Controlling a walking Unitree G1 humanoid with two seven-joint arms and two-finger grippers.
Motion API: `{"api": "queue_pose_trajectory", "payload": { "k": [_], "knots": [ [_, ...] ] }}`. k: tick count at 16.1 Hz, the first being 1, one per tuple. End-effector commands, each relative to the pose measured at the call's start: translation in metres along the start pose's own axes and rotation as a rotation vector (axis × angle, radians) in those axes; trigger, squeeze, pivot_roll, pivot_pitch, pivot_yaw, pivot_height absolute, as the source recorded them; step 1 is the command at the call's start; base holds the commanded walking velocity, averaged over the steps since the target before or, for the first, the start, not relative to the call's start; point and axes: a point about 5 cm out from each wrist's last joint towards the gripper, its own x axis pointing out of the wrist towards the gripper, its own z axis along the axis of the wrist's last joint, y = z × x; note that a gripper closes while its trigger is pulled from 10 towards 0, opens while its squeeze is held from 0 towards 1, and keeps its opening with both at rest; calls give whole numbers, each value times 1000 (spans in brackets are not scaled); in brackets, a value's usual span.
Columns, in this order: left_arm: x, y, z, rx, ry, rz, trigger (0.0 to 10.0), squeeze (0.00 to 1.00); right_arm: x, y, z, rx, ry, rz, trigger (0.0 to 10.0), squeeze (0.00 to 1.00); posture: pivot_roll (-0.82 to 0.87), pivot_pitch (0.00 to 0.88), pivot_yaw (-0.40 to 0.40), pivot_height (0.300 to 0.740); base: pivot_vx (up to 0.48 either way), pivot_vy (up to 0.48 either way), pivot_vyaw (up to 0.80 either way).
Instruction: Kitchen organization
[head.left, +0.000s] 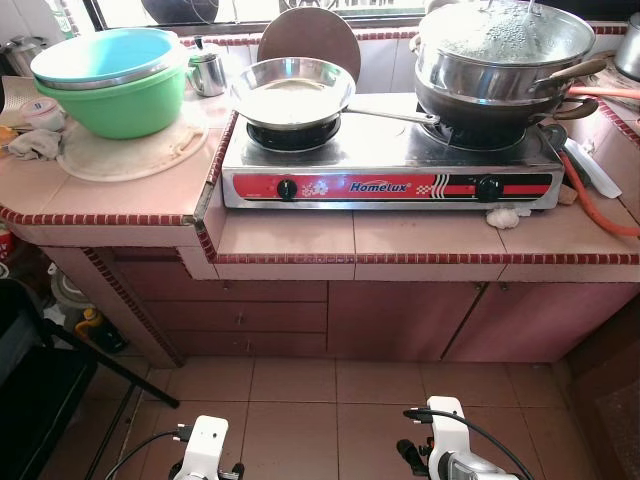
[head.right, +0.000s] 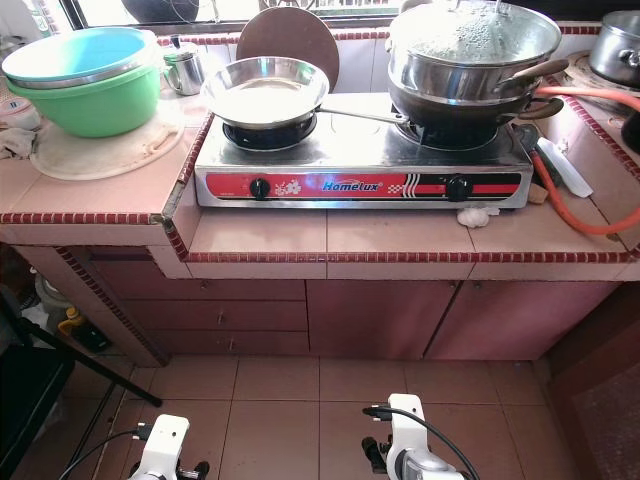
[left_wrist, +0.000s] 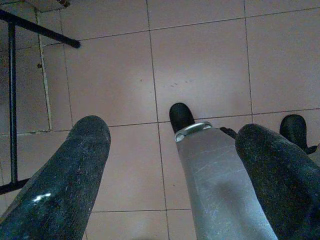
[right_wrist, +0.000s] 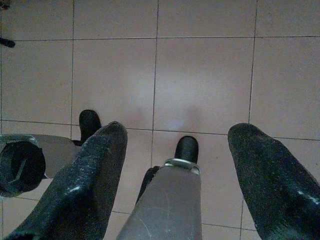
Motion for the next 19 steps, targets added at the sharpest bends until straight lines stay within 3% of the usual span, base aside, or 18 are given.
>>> {"api": "queue_pose_trajectory", "payload": {
  "k": [1,9,14,18,19],
  "knots": [
    [-1,39,50,-333,-213,144,10000,0,4,28,52,-266,-145,-24,10000,0,-122,0,56,740,0,0,0],
    [-1,35,45,-364,-201,129,10000,0,4,31,48,-294,-141,-4,10000,0,-119,0,55,740,0,0,0],
    [0,31,46,-332,-203,94,10000,0,4,31,48,-297,-145,-9,10000,0,-121,0,54,740,0,0,0],
    [0,30,47,-337,-214,84,10000,0,4,32,50,-250,-144,17,10000,0,-117,0,51,740,0,0,0],
    [0,31,47,-293,-211,103,10000,0,4,32,50,-215,-147,33,10000,0,-117,0,51,740,0,0,0]
  ]
}}
